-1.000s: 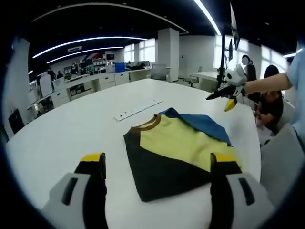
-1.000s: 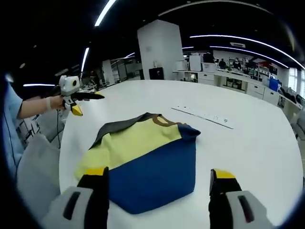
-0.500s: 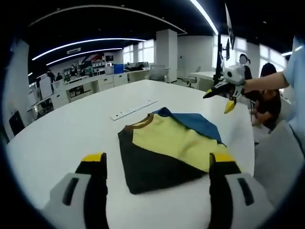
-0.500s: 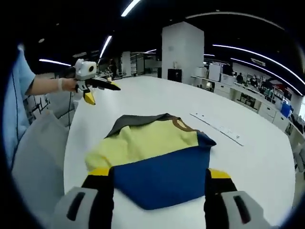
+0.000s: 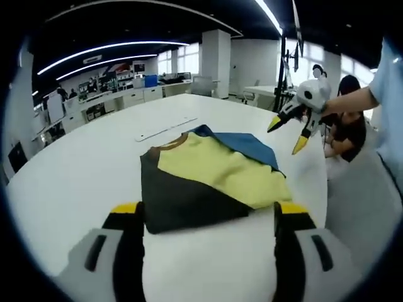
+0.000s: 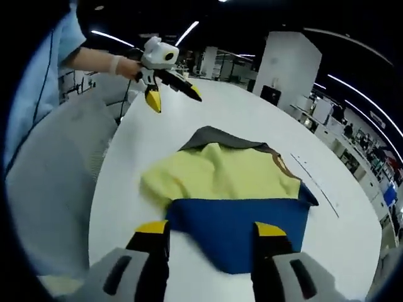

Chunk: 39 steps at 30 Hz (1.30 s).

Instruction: Fold the garment on the visible template until the final outline fits inside the template.

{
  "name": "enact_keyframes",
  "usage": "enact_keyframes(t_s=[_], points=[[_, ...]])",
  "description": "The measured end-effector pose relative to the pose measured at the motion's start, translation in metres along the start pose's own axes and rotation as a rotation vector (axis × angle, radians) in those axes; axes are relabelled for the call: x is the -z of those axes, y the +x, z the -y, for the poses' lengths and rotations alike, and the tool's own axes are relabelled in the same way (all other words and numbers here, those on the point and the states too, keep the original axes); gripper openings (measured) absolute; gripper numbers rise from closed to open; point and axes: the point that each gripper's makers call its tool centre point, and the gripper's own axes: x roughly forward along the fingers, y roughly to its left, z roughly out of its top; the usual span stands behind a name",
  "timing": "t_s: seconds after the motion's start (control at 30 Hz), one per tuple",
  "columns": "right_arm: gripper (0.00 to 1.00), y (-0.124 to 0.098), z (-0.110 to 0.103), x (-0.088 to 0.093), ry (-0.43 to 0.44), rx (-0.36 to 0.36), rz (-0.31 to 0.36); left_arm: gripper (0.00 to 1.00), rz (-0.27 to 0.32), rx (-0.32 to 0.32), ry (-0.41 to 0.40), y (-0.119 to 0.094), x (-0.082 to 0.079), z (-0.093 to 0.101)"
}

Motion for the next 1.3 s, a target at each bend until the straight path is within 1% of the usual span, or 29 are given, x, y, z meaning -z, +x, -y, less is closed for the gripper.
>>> enact_keyframes(t_s=[0.07,0.13,0.17,0.2,0.23,0.33,0.37,0.43,0.53,0.63,0.67,0.77,0.87,0.97,1.03,1.1,1.2,1.3], points=[[0.33,0.003,-0.004,0.000,-0.061,-0.006,-0.009,0.81,-0.004,0.003,-0.001,-0.002,0.003,0.005],[0.24,0.007,-0.008,0.003,-0.073,-0.006,-0.017,0.81,-0.003,0.006,-0.007,-0.004,0.005,0.008],[0.20,0.010,-0.008,0.005,-0.102,0.000,-0.030,0.80,-0.004,0.006,-0.011,-0.004,0.007,0.008],[0.18,0.011,-0.006,0.007,-0.136,0.007,-0.045,0.80,-0.009,0.003,-0.022,-0.004,0.009,0.008],[0.17,0.014,-0.005,0.012,-0.153,0.022,-0.064,0.80,-0.011,0.002,-0.024,-0.004,0.011,0.008],[0.15,0.020,-0.004,0.019,-0.166,0.028,-0.090,0.80,-0.010,0.003,-0.040,-0.006,0.015,0.012],[0.14,0.023,-0.002,0.026,-0.188,0.031,-0.119,0.79,-0.011,0.004,-0.041,-0.006,0.015,0.013],[0.13,0.026,-0.001,0.036,-0.185,0.024,-0.153,0.79,-0.013,0.002,-0.044,-0.007,0.018,0.013],[0.11,0.030,0.003,0.044,-0.194,0.027,-0.181,0.79,-0.011,0.001,-0.061,-0.009,0.019,0.014],[0.05,0.030,0.006,0.046,-0.183,0.029,-0.182,0.79,-0.007,-0.003,-0.069,-0.011,0.019,0.014],[0.00,0.029,0.007,0.045,-0.185,0.033,-0.182,0.79,-0.006,-0.003,-0.073,-0.011,0.020,0.014],[0.00,0.025,0.012,0.037,-0.174,0.033,-0.169,0.78,-0.007,-0.004,-0.079,-0.012,0.022,0.016],[0.00,0.020,0.021,0.026,-0.216,0.042,-0.167,0.78,-0.005,-0.002,-0.087,-0.012,0.023,0.017],[0.00,0.016,0.034,0.009,-0.220,0.044,-0.145,0.78,-0.001,-0.002,-0.090,-0.012,0.023,0.018],[0.00,0.016,0.040,0.001,-0.227,0.047,-0.134,0.78,0.002,-0.001,-0.090,-0.011,0.022,0.019],[0.00,0.020,0.047,-0.009,-0.239,0.047,-0.123,0.78,0.007,0.000,-0.089,-0.011,0.020,0.020],[0.00,0.029,0.053,-0.018,-0.244,0.036,-0.114,0.77,0.010,-0.001,-0.088,-0.011,0.019,0.019],[0.00,0.042,0.058,-0.022,-0.259,0.021,-0.125,0.77,0.016,-0.002,-0.090,-0.012,0.017,0.019]])
